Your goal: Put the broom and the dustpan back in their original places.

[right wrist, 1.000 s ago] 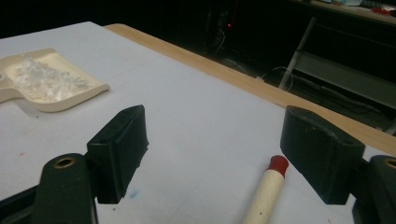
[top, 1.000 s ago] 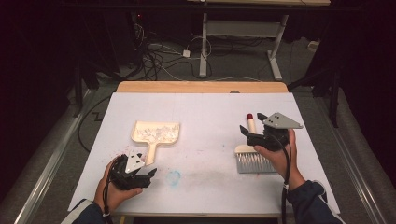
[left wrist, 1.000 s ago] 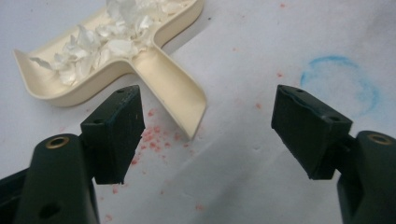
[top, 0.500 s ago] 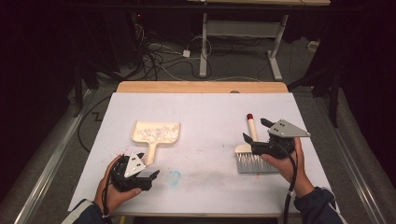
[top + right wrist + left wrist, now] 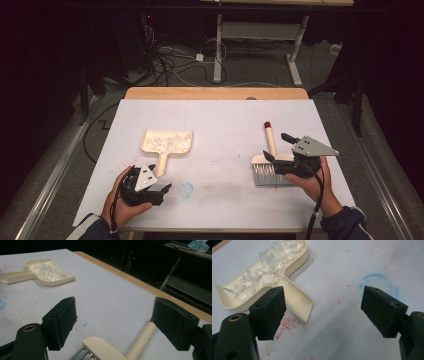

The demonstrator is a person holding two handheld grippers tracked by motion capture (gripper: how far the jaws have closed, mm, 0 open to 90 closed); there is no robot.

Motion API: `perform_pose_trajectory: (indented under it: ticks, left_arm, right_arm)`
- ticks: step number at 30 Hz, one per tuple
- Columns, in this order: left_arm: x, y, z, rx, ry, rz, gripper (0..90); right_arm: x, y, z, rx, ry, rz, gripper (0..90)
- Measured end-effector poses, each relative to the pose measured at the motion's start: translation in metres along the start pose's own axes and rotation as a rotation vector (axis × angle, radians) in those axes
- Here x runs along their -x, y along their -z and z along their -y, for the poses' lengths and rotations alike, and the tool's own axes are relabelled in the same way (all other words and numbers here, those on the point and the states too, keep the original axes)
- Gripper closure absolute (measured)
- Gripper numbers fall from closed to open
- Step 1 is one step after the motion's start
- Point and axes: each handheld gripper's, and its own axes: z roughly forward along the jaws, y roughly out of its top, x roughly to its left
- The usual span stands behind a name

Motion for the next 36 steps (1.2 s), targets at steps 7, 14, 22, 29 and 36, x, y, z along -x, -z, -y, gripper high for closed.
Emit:
perform_pose_trajectory:
  ticks: [7, 14, 22, 29, 36]
  left_arm:
    - [0.0, 0.002, 0.0, 0.007, -0.009, 0.003, 19.0]
    - [0.001, 0.003, 0.0, 0.015, -0.022, 0.0, 18.6]
    - [0.004, 0.0, -0.002, 0.004, -0.053, -0.001, 18.6]
    - [0.004, -0.001, -0.004, 0.012, -0.05, -0.006, 18.6]
    - [0.006, 0.0, -0.004, 0.019, -0.066, -0.008, 18.6]
  right_arm:
    - [-0.002, 0.008, 0.007, -0.006, 0.025, 0.019, 20.8]
    - [-0.006, 0.014, 0.017, -0.007, 0.058, 0.032, 20.8]
    - [-0.01, 0.021, 0.028, -0.01, 0.085, 0.044, 20.8]
    - [-0.009, 0.025, 0.044, -0.027, 0.066, 0.054, 20.7]
    - [-0.01, 0.032, 0.059, -0.053, 0.027, 0.055, 20.6]
